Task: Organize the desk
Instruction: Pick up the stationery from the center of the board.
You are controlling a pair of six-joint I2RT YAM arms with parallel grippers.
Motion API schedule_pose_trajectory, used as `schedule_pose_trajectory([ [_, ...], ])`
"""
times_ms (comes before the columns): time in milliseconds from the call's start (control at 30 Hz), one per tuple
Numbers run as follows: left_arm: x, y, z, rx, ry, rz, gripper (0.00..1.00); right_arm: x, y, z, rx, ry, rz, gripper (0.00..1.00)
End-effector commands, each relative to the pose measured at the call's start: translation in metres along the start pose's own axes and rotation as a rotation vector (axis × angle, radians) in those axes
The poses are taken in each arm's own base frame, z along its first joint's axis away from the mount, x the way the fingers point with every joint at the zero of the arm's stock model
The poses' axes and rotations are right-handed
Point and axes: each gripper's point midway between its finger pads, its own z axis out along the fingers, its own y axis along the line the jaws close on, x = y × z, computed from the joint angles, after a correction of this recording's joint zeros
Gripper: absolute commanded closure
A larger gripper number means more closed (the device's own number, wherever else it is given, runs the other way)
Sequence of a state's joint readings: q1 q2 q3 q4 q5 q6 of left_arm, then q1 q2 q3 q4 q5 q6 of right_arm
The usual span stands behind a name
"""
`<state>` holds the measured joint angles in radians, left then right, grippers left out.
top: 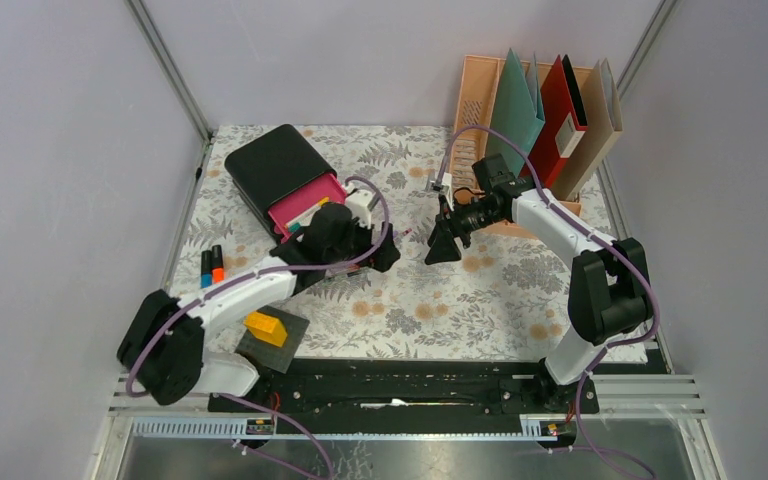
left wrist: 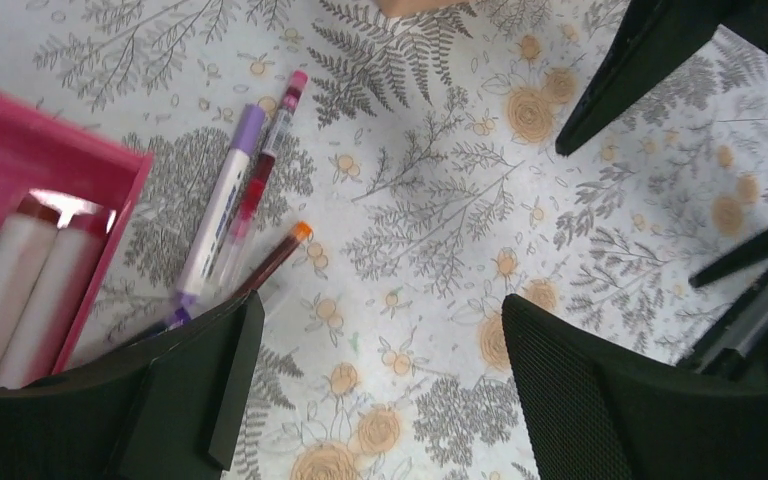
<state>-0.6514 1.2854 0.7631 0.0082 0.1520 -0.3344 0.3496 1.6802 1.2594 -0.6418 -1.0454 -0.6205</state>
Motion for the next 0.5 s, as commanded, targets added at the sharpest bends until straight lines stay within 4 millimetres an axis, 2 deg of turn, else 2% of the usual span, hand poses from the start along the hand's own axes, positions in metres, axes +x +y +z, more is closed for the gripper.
schedule_pose_trajectory([
  [0, -0.022, -0.001, 0.019, -0.096, 0.009, 0.124, 0.08, -0.014, 0.002, -0.008, 0.025, -0.010, -0.067, 0.24],
  [133, -0.017, 0.014, 0.038, -0.206, 0.084, 0.201, 0.13, -0.013, 0.000, -0.008, 0.032, -0.005, -0.067, 0.24],
  [300, -0.020, 0.032, 0.058, -0.298, 0.139, 0.277, 0.28, -0.013, -0.001, -0.010, 0.040, -0.005, -0.068, 0.24],
  [367, -0.022, 0.036, 0.066, -0.322, 0.161, 0.305, 0.42, -0.013, -0.002, -0.010, 0.040, -0.005, -0.068, 0.24],
  [433, -0.023, 0.042, 0.072, -0.348, 0.189, 0.333, 0.59, -0.013, -0.002, -0.011, 0.043, -0.006, -0.067, 0.24],
  [467, -0.025, 0.043, 0.075, -0.358, 0.199, 0.343, 0.61, -0.013, -0.002, -0.011, 0.043, -0.007, -0.067, 0.24],
])
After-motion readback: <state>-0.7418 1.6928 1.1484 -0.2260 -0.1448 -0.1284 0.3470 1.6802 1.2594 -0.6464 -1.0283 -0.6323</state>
